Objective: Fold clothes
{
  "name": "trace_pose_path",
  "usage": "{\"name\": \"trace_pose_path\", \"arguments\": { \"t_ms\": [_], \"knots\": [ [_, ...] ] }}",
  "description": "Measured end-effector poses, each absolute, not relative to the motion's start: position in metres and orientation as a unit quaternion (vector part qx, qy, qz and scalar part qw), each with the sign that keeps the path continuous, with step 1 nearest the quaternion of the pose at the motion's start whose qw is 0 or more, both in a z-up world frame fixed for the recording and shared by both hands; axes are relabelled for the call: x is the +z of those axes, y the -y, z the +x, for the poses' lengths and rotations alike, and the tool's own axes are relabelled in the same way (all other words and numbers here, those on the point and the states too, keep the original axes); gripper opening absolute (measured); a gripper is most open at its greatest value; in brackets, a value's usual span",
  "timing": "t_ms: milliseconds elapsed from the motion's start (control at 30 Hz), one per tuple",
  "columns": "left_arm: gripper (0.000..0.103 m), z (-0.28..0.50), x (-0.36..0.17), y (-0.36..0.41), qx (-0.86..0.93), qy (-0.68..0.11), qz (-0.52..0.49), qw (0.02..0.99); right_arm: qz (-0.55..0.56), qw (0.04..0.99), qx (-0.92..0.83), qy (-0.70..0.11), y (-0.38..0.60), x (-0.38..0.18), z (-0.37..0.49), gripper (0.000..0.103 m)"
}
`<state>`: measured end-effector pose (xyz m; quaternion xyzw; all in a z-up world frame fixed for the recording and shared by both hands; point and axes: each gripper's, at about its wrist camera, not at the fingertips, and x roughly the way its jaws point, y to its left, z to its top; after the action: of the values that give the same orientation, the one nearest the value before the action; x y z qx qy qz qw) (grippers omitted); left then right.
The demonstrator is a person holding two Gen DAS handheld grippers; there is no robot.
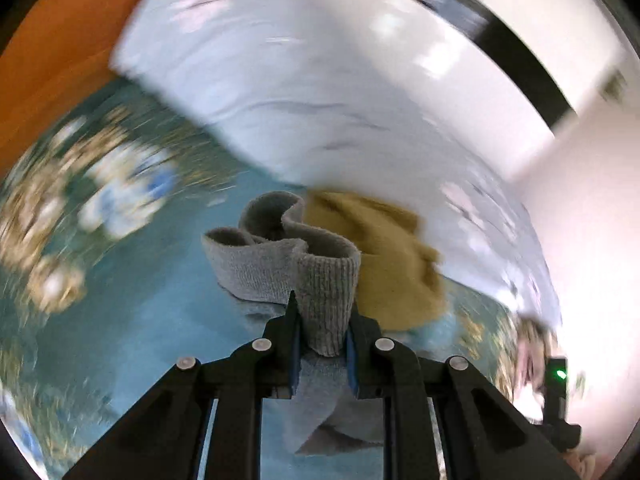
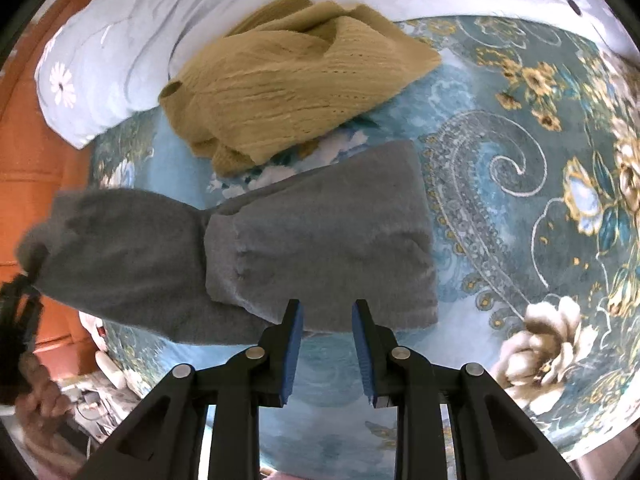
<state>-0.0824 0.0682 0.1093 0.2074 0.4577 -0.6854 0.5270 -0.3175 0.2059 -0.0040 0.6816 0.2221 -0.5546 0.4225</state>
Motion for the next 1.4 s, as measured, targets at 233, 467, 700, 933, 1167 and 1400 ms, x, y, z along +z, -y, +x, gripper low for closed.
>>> {"name": "trace_pose_path", "arguments": {
  "t_ms": [233, 467, 700, 933, 1167, 1400],
  "knots": [
    [0.018, -0.239, 0.090, -0.062, -0.737, -0.437, 0.311, 0.411, 0.696, 0.388, -0.574, -0.190, -0.242, -0.011, -0.349, 0.028],
    [0.018, -0.331, 0.019, -0.098, -0.715, -0.436, 0.432, 0.336, 0.712, 0.330, -0.601, -0.153, -0.282, -0.021, -0.398, 0.028],
    [0.042, -0.358, -0.016, -0.106, -0.694, -0.442, 0.475, 0.312, 0.726, 0.291, -0.609, -0.130, -0.309, -0.035, -0.417, 0.028],
    [0.059, -0.333, 0.006, -0.104, -0.703, -0.485, 0.442, 0.274, 0.711, 0.314, -0.610, -0.154, -0.294, -0.037, -0.412, 0.028],
    [0.060, -0.223, -0.002, -0.081, -0.629, -0.501, 0.443, 0.396, 0.703, 0.400, -0.574, -0.128, -0.257, -0.036, -0.401, 0.038],
    [0.060, -0.160, -0.046, -0.079, -0.526, -0.561, 0.445, 0.459, 0.683, 0.484, -0.514, -0.187, -0.200, -0.052, -0.371, 0.050]
  ]
}}
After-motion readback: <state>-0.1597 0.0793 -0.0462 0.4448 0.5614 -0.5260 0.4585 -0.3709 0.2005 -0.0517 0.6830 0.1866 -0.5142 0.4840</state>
